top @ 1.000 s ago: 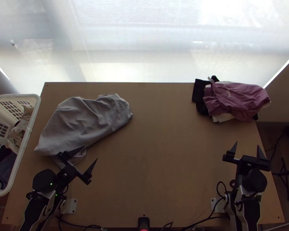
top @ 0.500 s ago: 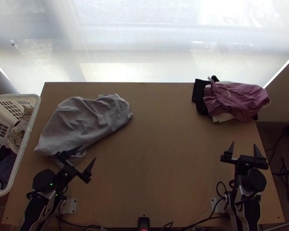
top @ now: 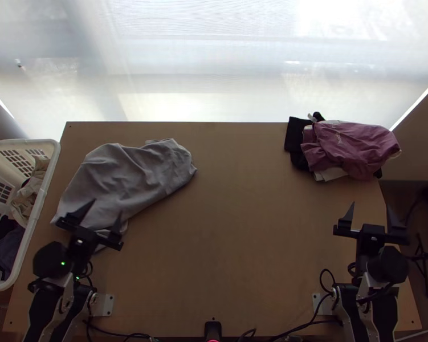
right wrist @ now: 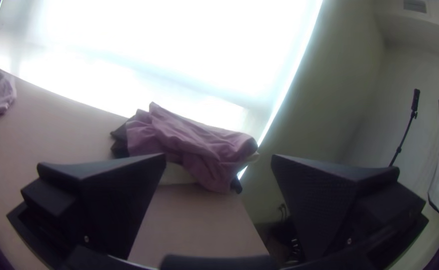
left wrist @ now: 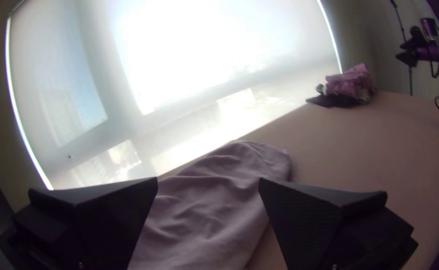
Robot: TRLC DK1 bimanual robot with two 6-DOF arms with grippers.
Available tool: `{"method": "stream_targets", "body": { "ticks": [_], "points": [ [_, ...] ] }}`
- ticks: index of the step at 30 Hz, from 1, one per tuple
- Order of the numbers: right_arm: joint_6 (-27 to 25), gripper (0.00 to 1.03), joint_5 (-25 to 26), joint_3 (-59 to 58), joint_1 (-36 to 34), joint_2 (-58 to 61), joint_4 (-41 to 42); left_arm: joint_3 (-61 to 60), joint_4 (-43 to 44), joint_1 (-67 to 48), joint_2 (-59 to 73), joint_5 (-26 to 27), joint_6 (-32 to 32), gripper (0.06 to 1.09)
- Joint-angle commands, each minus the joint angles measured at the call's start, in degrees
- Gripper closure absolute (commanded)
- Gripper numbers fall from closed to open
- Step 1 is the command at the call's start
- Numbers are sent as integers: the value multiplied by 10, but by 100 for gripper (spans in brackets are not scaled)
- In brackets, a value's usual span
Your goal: Fold the t-shirt
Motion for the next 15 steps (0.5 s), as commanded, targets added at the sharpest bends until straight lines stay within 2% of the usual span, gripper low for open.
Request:
{"method": "stream_targets", "body": {
  "ticks": [1,5,8,11,15],
  "points": [
    [-11,5,1,137,8,133,-39,186,-86,91,149,-15,-68,11],
    [31,5,2,283,8,230,-166,274,-237,111,241,-11,-111,11],
    [84,5,3,398,3,318,-292,301,-328,131,297,-1,-124,11],
    [164,5,-5,500,6,397,-433,292,-378,144,351,2,-124,11],
    [225,5,-44,568,80,459,-564,282,-436,170,405,1,-81,11]
  ]
}}
